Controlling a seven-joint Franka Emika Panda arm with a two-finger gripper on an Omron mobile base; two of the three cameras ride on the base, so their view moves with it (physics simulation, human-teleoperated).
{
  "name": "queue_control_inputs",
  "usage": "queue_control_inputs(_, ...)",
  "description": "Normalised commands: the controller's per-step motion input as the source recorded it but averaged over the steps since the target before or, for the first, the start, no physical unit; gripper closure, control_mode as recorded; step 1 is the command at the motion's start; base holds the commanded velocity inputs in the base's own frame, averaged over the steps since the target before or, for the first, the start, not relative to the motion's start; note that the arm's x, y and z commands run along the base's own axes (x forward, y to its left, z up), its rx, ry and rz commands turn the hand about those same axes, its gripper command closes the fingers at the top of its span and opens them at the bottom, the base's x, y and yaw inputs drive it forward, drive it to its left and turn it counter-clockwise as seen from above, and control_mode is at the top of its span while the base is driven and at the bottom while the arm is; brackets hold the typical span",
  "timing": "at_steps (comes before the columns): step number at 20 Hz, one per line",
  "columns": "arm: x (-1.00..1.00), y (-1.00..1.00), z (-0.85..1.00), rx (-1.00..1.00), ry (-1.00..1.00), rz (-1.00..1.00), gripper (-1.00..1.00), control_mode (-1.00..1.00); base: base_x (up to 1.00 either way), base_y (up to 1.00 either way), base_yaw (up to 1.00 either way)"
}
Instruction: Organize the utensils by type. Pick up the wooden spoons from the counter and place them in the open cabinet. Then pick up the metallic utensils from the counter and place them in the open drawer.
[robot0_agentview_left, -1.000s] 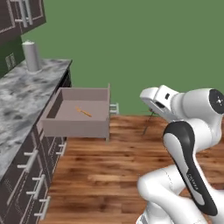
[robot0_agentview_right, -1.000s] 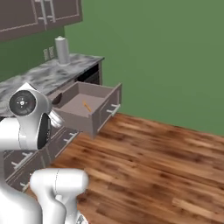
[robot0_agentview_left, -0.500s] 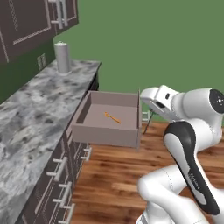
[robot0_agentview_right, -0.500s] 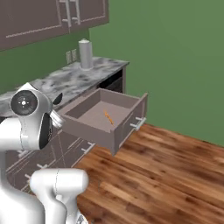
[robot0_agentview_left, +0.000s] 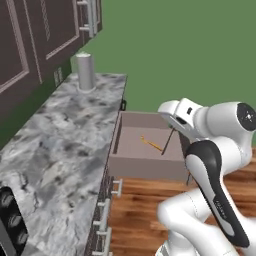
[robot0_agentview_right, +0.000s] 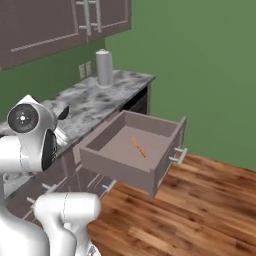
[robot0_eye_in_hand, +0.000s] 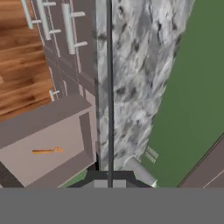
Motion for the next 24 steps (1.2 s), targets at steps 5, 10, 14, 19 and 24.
queue_control_inputs(5, 0.00, 0.00, 0.00, 0.00, 0.00, 0.00, 1.00, 1.00, 0.48, 0.41, -0.34)
queue_control_inputs(10, 0.00, 0.00, 0.00, 0.00, 0.00, 0.00, 1.00, 1.00, 0.51, 0.41, -0.41)
queue_control_inputs(14, 0.00, 0.00, 0.00, 0.00, 0.00, 0.00, 1.00, 1.00, 0.63, 0.40, -0.35)
queue_control_inputs(19, 0.00, 0.00, 0.00, 0.00, 0.00, 0.00, 1.00, 1.00, 0.59, 0.36, -0.35)
queue_control_inputs(24, 0.00, 0.00, 0.00, 0.00, 0.00, 0.00, 1.00, 1.00, 0.60, 0.42, -0.36)
